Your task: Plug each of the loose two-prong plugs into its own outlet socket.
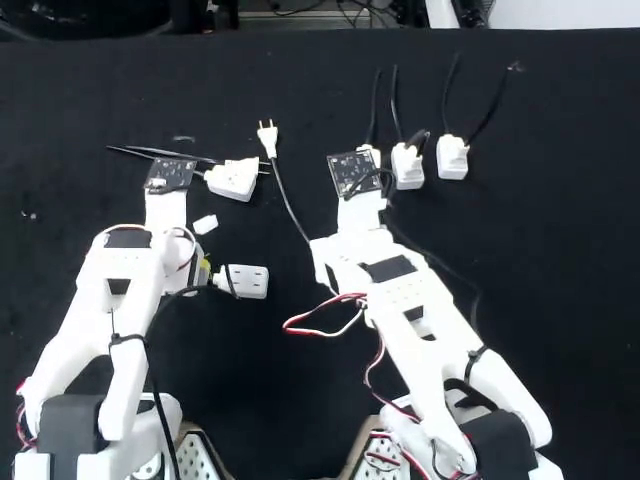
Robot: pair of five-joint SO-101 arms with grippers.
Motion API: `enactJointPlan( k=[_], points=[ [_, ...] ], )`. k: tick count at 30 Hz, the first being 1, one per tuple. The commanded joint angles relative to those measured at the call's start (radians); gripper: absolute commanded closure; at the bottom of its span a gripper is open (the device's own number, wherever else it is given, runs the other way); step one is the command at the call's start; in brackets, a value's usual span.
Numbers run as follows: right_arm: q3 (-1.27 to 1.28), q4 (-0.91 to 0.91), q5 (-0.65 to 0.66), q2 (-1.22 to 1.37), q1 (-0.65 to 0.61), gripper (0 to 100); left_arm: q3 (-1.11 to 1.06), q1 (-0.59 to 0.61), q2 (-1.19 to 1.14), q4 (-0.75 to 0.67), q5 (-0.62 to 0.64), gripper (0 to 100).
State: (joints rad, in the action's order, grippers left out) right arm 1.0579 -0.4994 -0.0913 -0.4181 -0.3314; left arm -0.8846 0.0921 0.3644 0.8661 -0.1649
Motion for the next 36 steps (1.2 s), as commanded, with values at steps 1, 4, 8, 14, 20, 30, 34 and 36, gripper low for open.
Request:
enactJointPlan(
  k=[1,4,8,14,20,30,34,36],
  points=[
    [-0.067,-0.006,-0.005,-0.001,0.011,70.2,-0.027,0.005,0.002,-0.097,0.012,81],
    [-0.067,-0.006,-0.003,0.001,0.009,70.2,-0.084,0.005,0.005,-0.175,0.017,81],
    [-0.064,-0.006,-0.003,0.007,-0.025,70.2,-0.102,0.001,0.014,-0.114,0.017,81],
    [-0.048,0.023,0.032,0.007,-0.068,70.2,-0.084,0.001,0.015,0.020,0.020,81],
    [-0.042,0.023,0.061,0.007,-0.103,70.2,0.007,0.008,0.015,0.114,0.123,81],
    [-0.042,0.025,0.061,0.007,-0.097,70.2,0.133,0.061,-0.077,-0.091,0.282,81],
    [-0.042,0.025,0.061,0.007,-0.097,70.2,0.107,0.085,-0.196,-0.123,0.284,81],
    [-0.042,0.025,0.061,0.007,-0.097,70.2,0.105,0.101,-0.219,-0.109,0.287,81]
  ],
)
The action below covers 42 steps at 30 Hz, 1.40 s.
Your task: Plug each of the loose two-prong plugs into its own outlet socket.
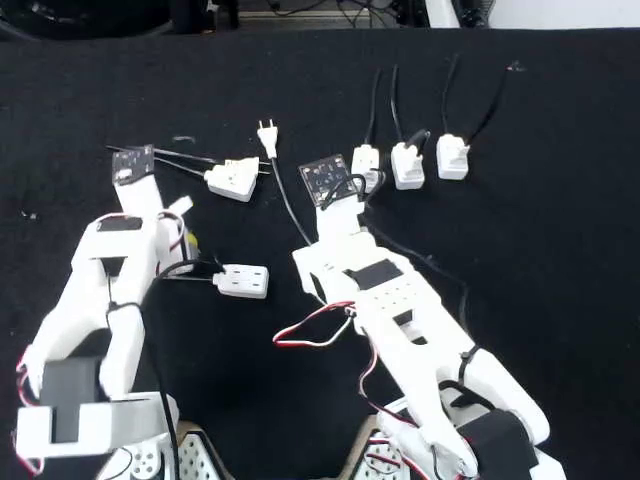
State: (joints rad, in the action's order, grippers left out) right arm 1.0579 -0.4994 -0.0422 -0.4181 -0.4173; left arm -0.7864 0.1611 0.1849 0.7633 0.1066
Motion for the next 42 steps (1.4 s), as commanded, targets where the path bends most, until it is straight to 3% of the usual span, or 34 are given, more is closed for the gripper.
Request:
enactJointPlan(
  k=[1,11,14,19,22,25,29,36,42],
  points=[
    [-0.042,0.025,0.012,0.007,-0.012,70.2,0.008,0.036,-0.038,0.014,0.015,81],
    [-0.042,0.020,0.012,0.007,-0.025,70.2,-0.058,0.038,0.204,0.126,0.011,81],
    [-0.039,0.012,0.012,0.007,-0.092,70.2,-0.133,0.039,0.308,0.068,0.011,81],
    [-0.008,0.008,0.046,0.001,-0.218,70.9,-0.312,0.058,0.411,-0.157,0.018,81],
    [-0.005,0.011,0.086,0.007,-0.235,82.9,-0.351,0.116,0.436,-0.222,0.028,81],
    [-0.005,0.011,0.087,0.007,-0.235,99.1,-0.343,0.177,0.437,-0.226,0.130,81],
    [-0.005,0.003,0.087,0.007,-0.269,92.1,-0.340,0.214,0.436,-0.227,0.178,81],
    [0.036,0.009,0.127,0.007,-0.402,98.3,-0.341,0.213,0.436,-0.227,0.181,81],
    [-0.010,0.044,0.157,0.084,-0.354,98.2,-0.340,0.216,0.436,-0.227,0.183,81]
  ],
)
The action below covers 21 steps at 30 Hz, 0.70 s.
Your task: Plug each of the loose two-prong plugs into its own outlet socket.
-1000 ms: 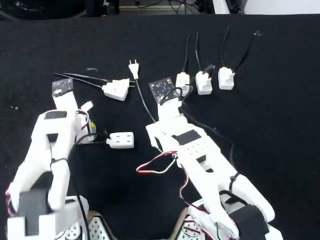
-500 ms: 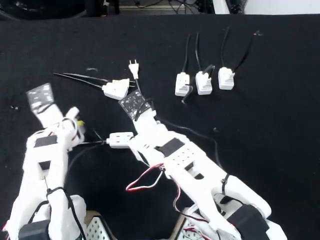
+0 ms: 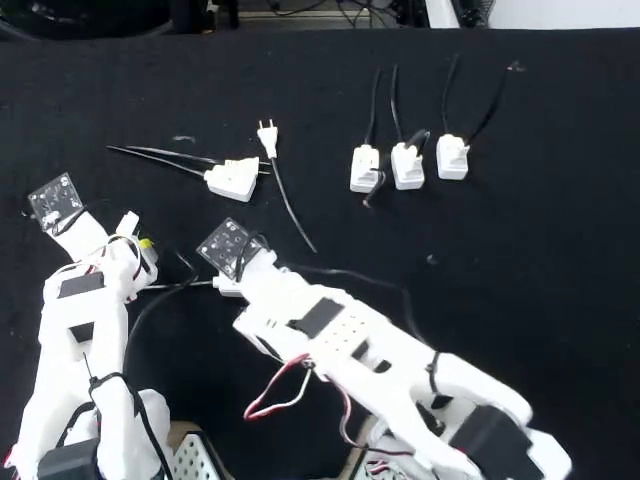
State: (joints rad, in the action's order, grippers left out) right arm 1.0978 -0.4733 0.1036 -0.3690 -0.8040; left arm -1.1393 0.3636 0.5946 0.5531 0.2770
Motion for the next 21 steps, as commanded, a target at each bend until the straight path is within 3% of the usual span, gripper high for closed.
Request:
enactJointPlan(
  k=[1,8,14,21],
  points=[
    [-0.076,-0.003,0.011,0.054,0.035,98.2,0.013,0.013,0.026,-0.017,0.012,81],
    [-0.245,-0.126,0.012,0.216,0.044,98.2,0.010,0.008,0.026,-0.017,0.012,81],
    [-0.308,-0.123,0.014,0.252,0.107,98.8,0.010,0.002,0.026,-0.017,0.008,81],
    [-0.323,-0.129,0.014,0.252,0.153,98.7,0.004,-0.091,0.026,-0.015,-0.038,81]
  ],
)
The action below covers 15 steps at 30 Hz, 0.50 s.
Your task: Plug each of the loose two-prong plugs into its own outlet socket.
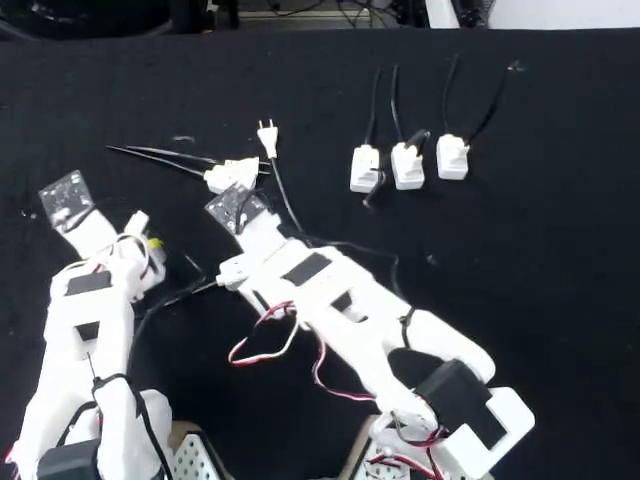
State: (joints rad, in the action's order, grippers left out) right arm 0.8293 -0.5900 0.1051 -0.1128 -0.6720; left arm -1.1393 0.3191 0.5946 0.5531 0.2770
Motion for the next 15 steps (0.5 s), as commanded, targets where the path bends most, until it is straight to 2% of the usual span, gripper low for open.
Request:
enactJointPlan(
  k=[1,5,9,15],
  points=[
    [-0.053,-0.014,0.012,-0.004,0.018,98.7,0.002,-0.047,0.026,-0.015,-0.052,81],
    [-0.073,-0.083,0.011,-0.018,0.023,98.7,0.002,-0.047,0.026,-0.014,-0.061,81],
    [-0.114,-0.249,0.009,-0.127,0.028,98.7,0.002,-0.041,0.026,-0.015,-0.058,81],
    [-0.122,-0.308,0.012,-0.214,0.181,96.6,0.008,-0.039,0.026,-0.015,-0.058,81]
  ],
)
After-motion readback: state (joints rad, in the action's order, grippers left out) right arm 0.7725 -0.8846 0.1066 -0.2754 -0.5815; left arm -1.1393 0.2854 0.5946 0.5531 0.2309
